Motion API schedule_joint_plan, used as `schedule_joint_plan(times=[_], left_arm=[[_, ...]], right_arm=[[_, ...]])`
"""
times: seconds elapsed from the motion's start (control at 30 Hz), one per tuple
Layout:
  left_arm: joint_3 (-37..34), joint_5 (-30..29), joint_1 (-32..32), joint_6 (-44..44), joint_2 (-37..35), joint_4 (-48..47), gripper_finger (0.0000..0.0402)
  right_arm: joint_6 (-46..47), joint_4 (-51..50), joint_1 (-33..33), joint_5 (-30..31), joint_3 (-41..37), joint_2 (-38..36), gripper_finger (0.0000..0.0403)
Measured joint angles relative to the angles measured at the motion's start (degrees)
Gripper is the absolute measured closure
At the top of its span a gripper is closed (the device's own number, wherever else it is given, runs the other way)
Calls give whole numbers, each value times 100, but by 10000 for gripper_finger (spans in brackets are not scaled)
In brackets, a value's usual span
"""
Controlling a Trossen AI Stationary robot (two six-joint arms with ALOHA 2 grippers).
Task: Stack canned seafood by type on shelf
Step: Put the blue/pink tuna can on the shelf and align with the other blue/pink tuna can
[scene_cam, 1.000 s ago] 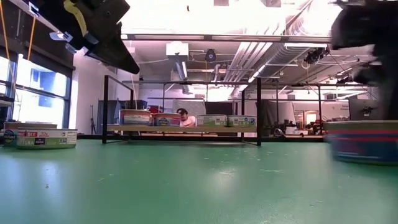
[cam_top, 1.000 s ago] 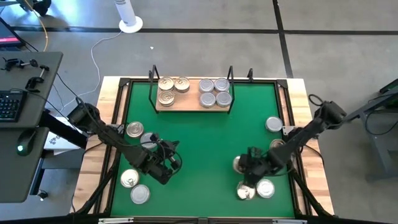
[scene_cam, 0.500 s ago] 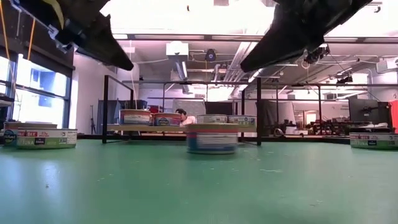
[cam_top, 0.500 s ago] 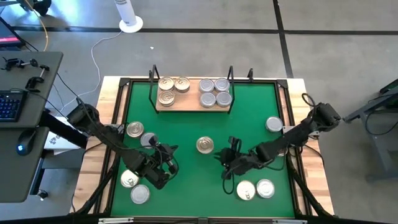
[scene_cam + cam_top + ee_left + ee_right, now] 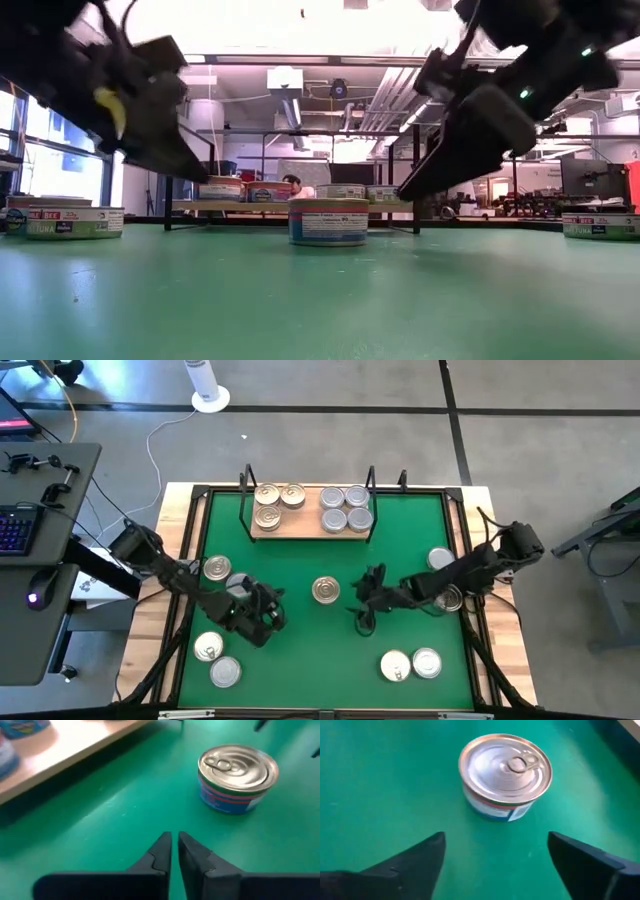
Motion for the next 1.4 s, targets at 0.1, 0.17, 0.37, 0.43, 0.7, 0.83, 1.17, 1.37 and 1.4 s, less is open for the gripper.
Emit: schedule_joint_plan(times=[0.1,0.17,0.37,0.43,0.7,0.83,1.17,1.37,1.4], left_arm=[[-168,427,282,820,0,581,335],[-292,674,491,1434,0,971,298],[-847,2287,1209,3340,0,2785,178],[-1047,2601,1389,3929,0,3499,144],[-1290,3369,1929,4993,1,4589,77],[-1291,3694,2050,5004,171,4722,81],[-1173,3948,2124,4987,1083,5649,166],[-1159,4026,2127,4969,1276,5693,235],[-1159,4053,2128,4972,1276,5683,244]], right_arm=[[-283,321,-305,-403,-22,128,25],[-476,542,-449,-687,-14,256,17],[-832,998,-687,-948,-14,724,17],[-842,1175,-730,-950,-14,881,17],[-1014,2466,-879,-1036,-10,1528,18],[-1166,3035,-882,-1015,15,1783,18],[-1307,2919,-879,-1114,634,2225,17],[-1377,2987,-869,-1171,637,2278,17],[-1359,2997,-869,-1194,633,2280,18]])
